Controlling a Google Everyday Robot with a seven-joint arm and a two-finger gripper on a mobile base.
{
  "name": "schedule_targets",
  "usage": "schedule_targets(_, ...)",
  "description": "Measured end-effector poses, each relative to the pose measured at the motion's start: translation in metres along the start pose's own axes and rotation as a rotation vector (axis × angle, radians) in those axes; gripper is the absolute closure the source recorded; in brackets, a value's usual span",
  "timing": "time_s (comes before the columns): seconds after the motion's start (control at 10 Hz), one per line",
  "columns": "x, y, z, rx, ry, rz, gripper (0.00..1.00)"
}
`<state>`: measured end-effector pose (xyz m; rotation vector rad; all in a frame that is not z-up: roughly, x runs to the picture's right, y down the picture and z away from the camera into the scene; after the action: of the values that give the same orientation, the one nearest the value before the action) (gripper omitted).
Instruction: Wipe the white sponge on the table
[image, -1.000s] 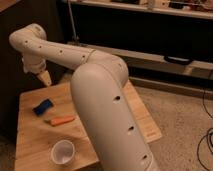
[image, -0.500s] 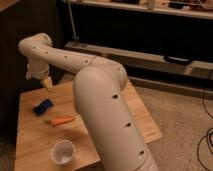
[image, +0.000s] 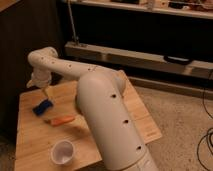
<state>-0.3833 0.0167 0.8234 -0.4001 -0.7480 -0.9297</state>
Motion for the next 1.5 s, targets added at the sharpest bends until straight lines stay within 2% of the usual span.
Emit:
schedule_targets(0.4,-0.002,0.01,0.041,-0.098,0.02,0.005,0.2)
schedule_targets(0.6,0.002,0.017,0.061,-0.117,0.012,0.019,0.2)
schedule_targets(1.3,0.01,0.023,0.097,-0.176,-0.03,0.036,0.2)
schedule_targets(1.5,0.01,0.025,0.104,-0.183,-0.042,0.042,0.2)
